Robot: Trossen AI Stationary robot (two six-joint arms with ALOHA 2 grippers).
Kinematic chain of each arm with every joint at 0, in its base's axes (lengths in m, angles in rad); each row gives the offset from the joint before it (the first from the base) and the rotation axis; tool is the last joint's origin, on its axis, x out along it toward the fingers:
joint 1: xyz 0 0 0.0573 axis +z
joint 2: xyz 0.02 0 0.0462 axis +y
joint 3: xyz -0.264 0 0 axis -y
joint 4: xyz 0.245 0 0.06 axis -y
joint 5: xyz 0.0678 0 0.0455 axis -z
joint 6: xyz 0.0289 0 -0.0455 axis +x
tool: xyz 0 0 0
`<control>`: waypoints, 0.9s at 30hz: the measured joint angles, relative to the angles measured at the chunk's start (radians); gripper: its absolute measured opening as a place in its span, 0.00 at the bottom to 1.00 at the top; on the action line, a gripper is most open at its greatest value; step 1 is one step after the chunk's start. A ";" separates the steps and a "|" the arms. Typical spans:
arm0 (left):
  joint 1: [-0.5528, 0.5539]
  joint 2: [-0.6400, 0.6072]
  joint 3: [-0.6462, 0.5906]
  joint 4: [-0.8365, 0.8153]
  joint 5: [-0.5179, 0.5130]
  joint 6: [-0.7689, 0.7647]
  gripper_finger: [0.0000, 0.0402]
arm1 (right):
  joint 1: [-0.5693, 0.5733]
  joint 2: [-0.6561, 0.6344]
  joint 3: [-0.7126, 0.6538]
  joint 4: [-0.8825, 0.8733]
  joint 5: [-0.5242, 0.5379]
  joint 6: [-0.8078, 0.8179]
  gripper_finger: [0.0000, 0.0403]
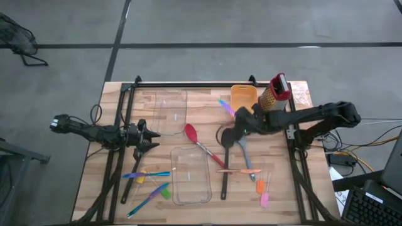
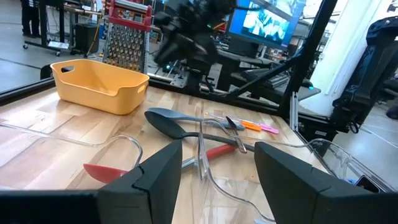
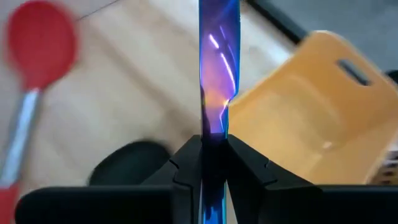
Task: Pick & Place Kitchen Items
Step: Put the top right blue knife into the yellow bin
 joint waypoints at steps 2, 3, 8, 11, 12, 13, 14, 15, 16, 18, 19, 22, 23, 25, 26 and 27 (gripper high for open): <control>0.000 0.000 0.000 0.000 0.000 0.000 0.52 | -0.051 -0.007 -0.008 0.003 0.003 -0.004 0.14; 0.000 0.000 0.000 0.000 0.000 0.000 0.52 | -0.075 -0.009 -0.012 0.004 0.006 -0.010 0.14; 0.000 0.000 0.000 0.000 0.000 0.000 0.52 | -0.178 -0.011 -0.041 0.041 0.036 -0.061 0.13; 0.000 0.000 0.000 0.000 0.000 0.000 0.52 | -0.246 -0.002 -0.051 0.103 0.036 -0.088 0.13; 0.000 0.000 0.000 0.000 0.000 0.000 0.52 | -0.270 0.001 -0.051 0.121 0.033 -0.104 0.13; 0.000 0.000 0.000 0.000 0.000 0.000 0.52 | -0.290 0.006 -0.051 0.130 0.030 -0.119 0.14; 0.000 0.000 0.000 0.000 0.000 0.000 0.52 | -0.307 0.012 -0.052 0.144 0.029 -0.125 0.15; 0.000 0.000 0.000 0.000 0.000 0.000 0.52 | -0.325 0.017 -0.052 0.157 0.027 -0.127 0.15; 0.000 0.000 0.000 0.000 0.000 0.000 0.52 | -0.341 0.024 -0.052 0.159 0.018 -0.129 0.15; 0.000 0.001 0.000 0.000 0.000 0.000 0.52 | -0.366 0.038 -0.052 0.165 -0.007 -0.132 0.15; 0.000 0.001 0.000 0.000 0.000 0.000 0.52 | -0.376 0.048 -0.052 0.169 -0.012 -0.132 0.15; 0.000 0.001 0.000 0.000 0.000 0.000 0.52 | -0.391 0.085 -0.052 0.166 -0.024 -0.136 0.13; 0.000 0.001 0.000 0.000 0.000 0.000 0.52 | -0.392 0.097 -0.052 0.165 -0.024 -0.141 0.12; 0.000 0.000 0.000 0.000 0.000 0.000 0.52 | -0.393 0.122 -0.053 0.169 -0.024 -0.148 0.12; 0.000 0.000 0.000 0.000 0.000 0.000 0.52 | -0.395 0.135 -0.053 0.173 -0.024 -0.148 0.12; 0.000 0.000 0.000 0.000 0.000 0.000 0.52 | -0.397 0.148 -0.053 0.173 -0.021 -0.149 0.13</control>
